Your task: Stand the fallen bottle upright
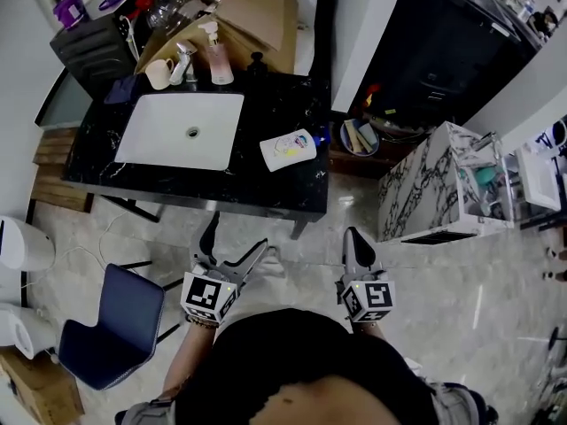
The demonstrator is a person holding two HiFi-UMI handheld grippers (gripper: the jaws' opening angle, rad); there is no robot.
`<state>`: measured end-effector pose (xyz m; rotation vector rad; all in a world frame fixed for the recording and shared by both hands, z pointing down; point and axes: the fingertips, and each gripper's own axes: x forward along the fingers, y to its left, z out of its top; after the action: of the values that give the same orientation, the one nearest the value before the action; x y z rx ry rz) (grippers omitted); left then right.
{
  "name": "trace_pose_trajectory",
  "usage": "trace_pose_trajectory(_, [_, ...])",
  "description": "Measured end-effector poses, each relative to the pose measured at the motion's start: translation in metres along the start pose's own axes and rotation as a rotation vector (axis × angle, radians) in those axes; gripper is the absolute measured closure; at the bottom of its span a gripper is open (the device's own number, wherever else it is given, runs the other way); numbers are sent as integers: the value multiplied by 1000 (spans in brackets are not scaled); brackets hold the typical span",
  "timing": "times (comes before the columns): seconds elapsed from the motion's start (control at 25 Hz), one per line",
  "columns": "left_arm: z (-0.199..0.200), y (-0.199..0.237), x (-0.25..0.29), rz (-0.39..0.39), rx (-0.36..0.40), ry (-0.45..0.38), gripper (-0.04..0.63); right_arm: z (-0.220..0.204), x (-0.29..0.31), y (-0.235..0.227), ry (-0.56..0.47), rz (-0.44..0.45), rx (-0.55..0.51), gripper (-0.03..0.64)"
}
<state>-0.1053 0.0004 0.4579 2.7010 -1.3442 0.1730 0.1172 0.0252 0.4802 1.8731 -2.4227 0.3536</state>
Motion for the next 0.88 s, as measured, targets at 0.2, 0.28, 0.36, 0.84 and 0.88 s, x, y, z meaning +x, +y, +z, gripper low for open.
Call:
trace_pose_trajectory(0.2, [11,27,42,-47,4,7,147,11,38,-8,5,-29,-2,614])
trace_pose_trajectory(0.28, [12,38,59,-65,5,12,147,16,54,-14,-1,-49,-2,614])
trace_pose_trajectory(0.36, [11,49,73,-79,7,14,147,19,69,-18,-7,-65,1,614])
trace_pose_trajectory(0.84, [15,42,152,-282,73,60,147,25,111,-40,-22,-130,51,614])
trace_pose_trajectory(0.88, [16,40,160,-292,77,65,147,24,113,-43,-19,-134,56,614])
